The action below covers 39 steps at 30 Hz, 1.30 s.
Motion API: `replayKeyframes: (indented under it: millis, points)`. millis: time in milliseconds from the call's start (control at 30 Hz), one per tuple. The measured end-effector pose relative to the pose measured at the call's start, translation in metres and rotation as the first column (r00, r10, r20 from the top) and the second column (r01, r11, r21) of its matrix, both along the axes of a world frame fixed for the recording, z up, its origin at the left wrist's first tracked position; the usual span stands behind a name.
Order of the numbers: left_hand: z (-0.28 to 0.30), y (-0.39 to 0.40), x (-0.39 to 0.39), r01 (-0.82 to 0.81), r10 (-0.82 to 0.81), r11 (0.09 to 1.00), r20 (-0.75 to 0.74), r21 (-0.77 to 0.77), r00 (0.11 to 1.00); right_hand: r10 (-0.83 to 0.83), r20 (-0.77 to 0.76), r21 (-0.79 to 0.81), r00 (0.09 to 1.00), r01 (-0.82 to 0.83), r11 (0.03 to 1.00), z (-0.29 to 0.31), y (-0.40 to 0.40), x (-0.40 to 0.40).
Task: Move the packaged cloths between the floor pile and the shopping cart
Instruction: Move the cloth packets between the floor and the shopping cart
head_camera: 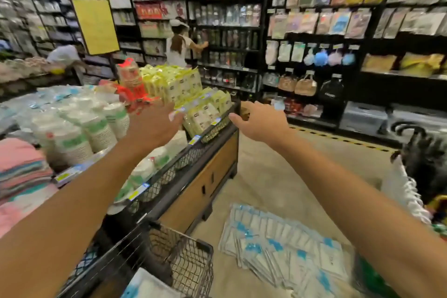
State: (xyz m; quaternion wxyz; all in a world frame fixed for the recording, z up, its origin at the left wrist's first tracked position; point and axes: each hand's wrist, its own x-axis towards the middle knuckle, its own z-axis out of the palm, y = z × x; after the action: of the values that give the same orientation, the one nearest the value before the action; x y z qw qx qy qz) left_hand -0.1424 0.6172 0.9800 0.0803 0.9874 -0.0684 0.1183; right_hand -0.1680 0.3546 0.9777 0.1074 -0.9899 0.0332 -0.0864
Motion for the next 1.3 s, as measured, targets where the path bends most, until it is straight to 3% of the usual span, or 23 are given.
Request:
replayKeyframes:
  millis: [300,700,933,1300]
  points:
    - [-0.013,-0.176,0.005,0.229,-0.229,0.973,-0.014,-0.026,0.973,-0.256,0.029,0.067,0.966,0.254,0.965,-0.011,-0.169,-0.063]
    - [-0.060,-0.374,0.013,0.394,-0.397,0.918,-0.089,-0.050,0.914,-0.407,-0.048,0.005,0.912,0.407,0.913,-0.065,-0.375,-0.103]
    - [-0.093,-0.452,0.041,0.471,-0.472,0.881,-0.082,-0.039,0.878,-0.510,-0.105,0.009,0.854,0.514,0.858,-0.111,-0.447,-0.105]
    - [-0.191,-0.542,0.162,0.613,-0.605,0.790,-0.176,-0.012,0.776,-0.671,-0.096,-0.003,0.735,0.674,0.739,-0.181,-0.497,-0.052]
